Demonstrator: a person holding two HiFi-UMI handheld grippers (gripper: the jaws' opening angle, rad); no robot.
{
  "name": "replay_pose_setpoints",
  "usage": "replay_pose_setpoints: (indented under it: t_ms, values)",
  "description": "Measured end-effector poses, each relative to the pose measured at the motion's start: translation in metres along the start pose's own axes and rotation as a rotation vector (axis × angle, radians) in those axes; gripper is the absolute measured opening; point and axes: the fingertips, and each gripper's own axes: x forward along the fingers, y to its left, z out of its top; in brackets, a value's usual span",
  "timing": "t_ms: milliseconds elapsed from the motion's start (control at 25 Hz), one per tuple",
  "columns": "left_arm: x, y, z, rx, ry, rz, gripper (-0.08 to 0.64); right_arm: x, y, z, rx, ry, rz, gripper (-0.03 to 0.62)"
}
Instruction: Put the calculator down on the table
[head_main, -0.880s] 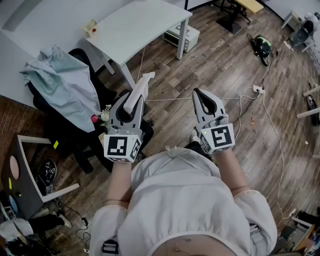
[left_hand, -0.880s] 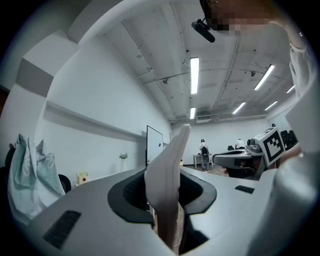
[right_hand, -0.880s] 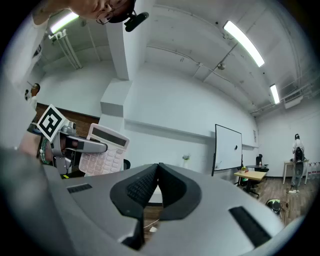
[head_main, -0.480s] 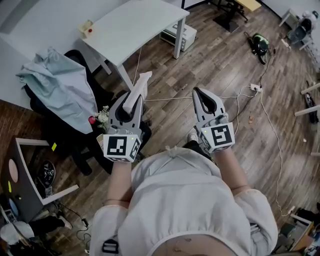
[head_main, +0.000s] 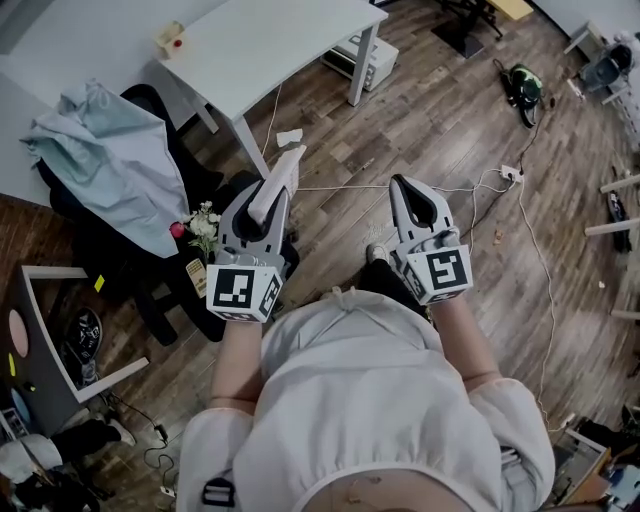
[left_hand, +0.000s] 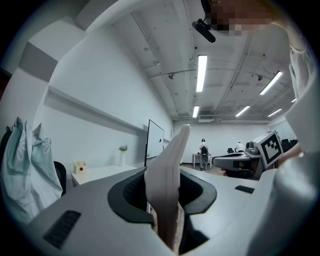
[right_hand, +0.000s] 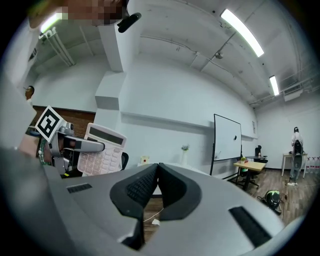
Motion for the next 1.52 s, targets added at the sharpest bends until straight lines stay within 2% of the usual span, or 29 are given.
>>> replay_pose_setpoints:
  t_ms: [360, 680, 840, 1000, 1240, 1520]
  values:
    - [0.071, 0.016, -0.009, 0.022, 0.027, 0.112, 0.132, 0.073, -0.064, -0.022, 0.036, -0.004, 0.099, 0.005]
    - [0.189, 0.024, -0.011, 0.011, 0.049, 0.258, 0.132, 0.17, -0.163, -0.035, 0.038, 0.017, 0.254, 0.006]
    - [0.254, 0.02, -0.008, -0.001, 0.042, 0.309, 0.133, 0.214, -0.219, -0.039, 0.034, 0.028, 0.317, 0.006]
    - [0.301, 0.022, -0.01, -0.002, 0.046, 0.357, 0.132, 0.254, -0.256, -0.043, 0.027, 0.027, 0.374, 0.006]
    - [0.34, 0.036, -0.013, -0.013, 0.072, 0.426, 0.132, 0.305, -0.279, -0.051, 0.041, 0.045, 0.453, 0.006]
    - [0.368, 0.099, -0.02, -0.02, 0.089, 0.506, 0.132, 0.389, -0.259, -0.056, 0.043, 0.05, 0.546, 0.006]
